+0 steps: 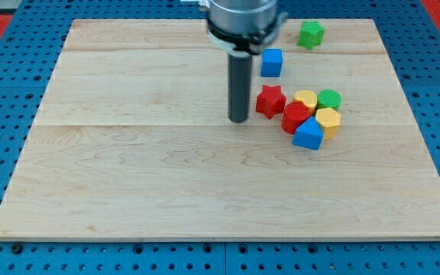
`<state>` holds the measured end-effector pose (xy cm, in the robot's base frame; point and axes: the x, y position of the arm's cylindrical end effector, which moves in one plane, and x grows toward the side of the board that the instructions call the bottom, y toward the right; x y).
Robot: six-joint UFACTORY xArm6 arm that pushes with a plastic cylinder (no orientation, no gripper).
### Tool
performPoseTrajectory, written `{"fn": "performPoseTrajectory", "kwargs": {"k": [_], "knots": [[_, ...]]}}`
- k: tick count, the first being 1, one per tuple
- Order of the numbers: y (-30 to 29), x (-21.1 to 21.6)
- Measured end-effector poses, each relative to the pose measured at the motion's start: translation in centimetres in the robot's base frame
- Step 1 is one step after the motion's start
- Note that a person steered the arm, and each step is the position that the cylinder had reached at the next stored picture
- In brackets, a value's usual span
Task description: Push the red star towards the top center
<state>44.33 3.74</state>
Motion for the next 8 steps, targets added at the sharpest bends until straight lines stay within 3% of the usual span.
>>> {"fn": "performPoseTrajectory", "kwargs": {"k": [1,2,4,5,6,7,8], "knots": [[4.1,2.5],[7.8,2.1],[0.6,-5.0],[-6.0,-7.9],[-7.7,-6.5],[-4.6,-3.8],[-0.2,-3.9]]}}
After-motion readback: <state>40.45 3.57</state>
